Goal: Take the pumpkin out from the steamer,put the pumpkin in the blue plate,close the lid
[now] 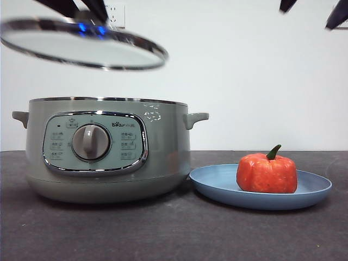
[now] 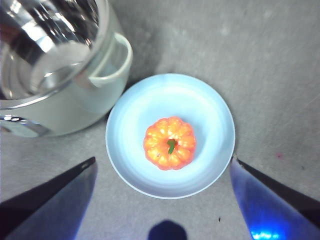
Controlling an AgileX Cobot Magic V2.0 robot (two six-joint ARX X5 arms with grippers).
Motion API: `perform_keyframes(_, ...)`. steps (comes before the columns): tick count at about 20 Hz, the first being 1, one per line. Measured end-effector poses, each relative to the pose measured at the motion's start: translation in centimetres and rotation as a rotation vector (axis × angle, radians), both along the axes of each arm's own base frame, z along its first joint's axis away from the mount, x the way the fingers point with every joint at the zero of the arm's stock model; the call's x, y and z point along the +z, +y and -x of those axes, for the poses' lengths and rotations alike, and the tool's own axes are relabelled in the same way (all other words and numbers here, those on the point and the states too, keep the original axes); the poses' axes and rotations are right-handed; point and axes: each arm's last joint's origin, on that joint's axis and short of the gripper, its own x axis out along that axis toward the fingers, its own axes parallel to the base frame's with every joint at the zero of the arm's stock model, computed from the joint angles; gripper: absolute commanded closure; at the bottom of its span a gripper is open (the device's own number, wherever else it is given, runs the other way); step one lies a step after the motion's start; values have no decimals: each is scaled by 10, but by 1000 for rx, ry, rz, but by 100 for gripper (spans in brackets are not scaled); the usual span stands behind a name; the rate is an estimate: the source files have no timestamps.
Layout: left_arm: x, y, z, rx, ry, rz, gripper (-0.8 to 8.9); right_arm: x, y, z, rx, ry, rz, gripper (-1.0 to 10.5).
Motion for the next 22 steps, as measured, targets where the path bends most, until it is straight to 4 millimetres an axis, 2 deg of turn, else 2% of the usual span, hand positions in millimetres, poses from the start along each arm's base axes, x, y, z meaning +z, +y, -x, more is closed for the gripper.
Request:
perform_keyframes(4, -27, -16, -29, -38, 74, 11, 823, 9, -9, 18, -2, -37, -16, 506)
perform_keyframes(8, -46, -24, -43, -51, 138, 9, 822, 12, -11, 22, -2, -50, -22, 506)
perform_keyframes(20, -55, -25, -45, -43, 181, -18, 802, 12, -11, 22, -2, -50, -22, 506)
perform_keyframes(21, -55, -25, -45, -43, 182, -18, 712, 12, -11, 22, -2, -50, -22, 506)
perform_keyframes(22, -55, -25, -45, -43, 182, -18, 561, 12, -11, 22, -2, -50, -22, 506)
